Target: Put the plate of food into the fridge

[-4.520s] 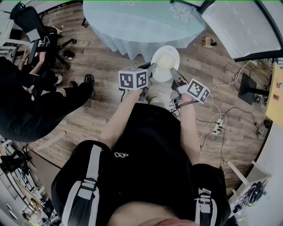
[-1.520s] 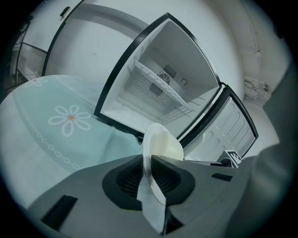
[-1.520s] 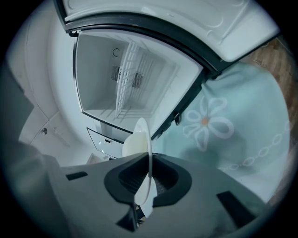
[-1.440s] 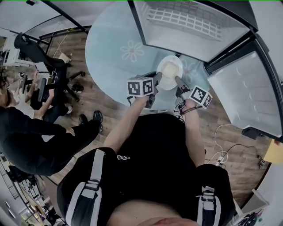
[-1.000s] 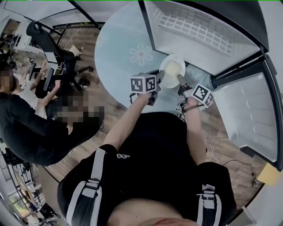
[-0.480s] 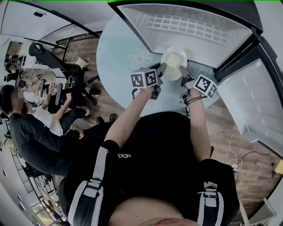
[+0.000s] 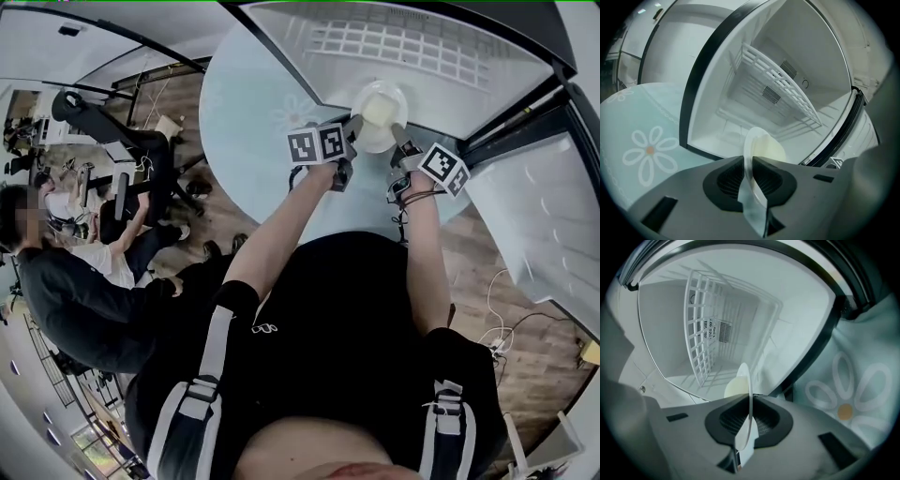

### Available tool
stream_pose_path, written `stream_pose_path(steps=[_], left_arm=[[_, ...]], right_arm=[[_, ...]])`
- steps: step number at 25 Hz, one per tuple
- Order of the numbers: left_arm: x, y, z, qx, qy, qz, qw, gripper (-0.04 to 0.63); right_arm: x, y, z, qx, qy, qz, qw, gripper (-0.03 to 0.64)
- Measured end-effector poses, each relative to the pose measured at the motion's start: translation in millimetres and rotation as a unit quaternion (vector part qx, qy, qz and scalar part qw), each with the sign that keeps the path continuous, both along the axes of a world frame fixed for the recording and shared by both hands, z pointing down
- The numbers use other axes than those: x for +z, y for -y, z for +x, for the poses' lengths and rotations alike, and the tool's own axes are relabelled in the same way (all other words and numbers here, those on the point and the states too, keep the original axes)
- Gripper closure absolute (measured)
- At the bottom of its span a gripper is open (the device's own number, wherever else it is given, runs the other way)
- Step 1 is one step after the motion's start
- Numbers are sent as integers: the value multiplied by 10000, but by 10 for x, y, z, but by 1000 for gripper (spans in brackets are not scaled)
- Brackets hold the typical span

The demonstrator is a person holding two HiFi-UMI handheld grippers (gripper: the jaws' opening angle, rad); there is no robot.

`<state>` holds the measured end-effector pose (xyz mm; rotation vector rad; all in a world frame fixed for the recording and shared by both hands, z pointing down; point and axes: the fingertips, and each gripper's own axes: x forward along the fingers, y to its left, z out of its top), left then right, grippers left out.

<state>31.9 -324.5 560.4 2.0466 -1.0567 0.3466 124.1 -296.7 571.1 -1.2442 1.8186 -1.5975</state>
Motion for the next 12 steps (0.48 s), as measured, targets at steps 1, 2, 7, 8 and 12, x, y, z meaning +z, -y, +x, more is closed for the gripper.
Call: stream_pose_path(steps=[1,2,7,8,12], left_arm=[[2,33,1,-11,-20,-19,10000,538],[2,66,0,-7,-37,-34,10000,537],[-15,279,8,35,-112,-120,9999,537],[-6,304,35,46,-113,-136,9998,535],[76,376,150,73,-93,-184,9998,534]], right_arm=[[-4,38,4,11,-12,-6,10000,592],[-10,76,6,16,-24,-13,10000,591],[-53,286,15,60,-184,-110,9998,591],[-49,307,42,88,-221,-137,9996,592],[10,366,157,151,-383,-227,9989,592]])
